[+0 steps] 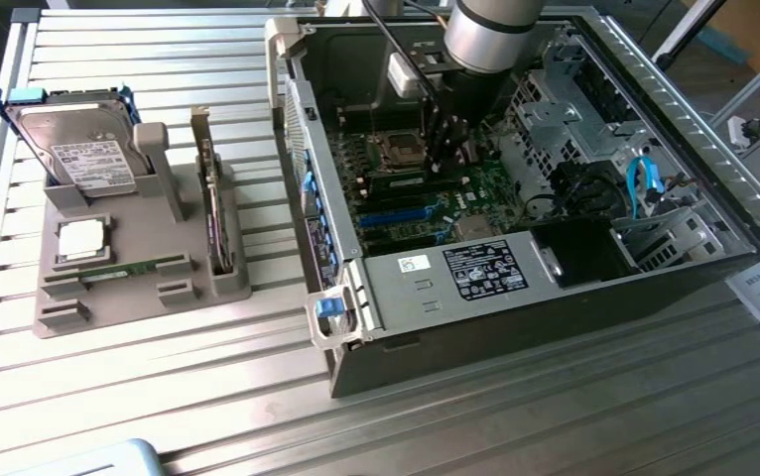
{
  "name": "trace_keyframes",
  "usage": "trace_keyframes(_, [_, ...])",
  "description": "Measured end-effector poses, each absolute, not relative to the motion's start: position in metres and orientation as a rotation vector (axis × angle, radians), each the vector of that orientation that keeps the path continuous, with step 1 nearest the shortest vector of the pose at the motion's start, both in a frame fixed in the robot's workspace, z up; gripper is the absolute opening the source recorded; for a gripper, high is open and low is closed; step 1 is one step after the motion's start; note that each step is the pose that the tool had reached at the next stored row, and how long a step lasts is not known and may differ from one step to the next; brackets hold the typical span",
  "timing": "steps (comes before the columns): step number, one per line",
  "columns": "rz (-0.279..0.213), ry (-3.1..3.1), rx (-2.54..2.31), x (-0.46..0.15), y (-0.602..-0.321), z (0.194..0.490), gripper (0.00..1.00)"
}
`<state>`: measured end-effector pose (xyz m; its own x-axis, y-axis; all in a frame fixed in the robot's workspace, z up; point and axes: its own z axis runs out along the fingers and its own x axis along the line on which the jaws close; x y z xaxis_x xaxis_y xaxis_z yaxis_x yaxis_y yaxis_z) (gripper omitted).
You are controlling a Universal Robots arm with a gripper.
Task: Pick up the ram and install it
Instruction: 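Insert the ram into the slot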
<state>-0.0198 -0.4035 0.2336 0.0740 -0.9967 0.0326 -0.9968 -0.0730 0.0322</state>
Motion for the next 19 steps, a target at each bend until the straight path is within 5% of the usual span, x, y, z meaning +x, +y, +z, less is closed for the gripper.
trace_keyframes(19, [0.009,-2.108,2.261,-0.0187,-0.4021,0.2307,0.14])
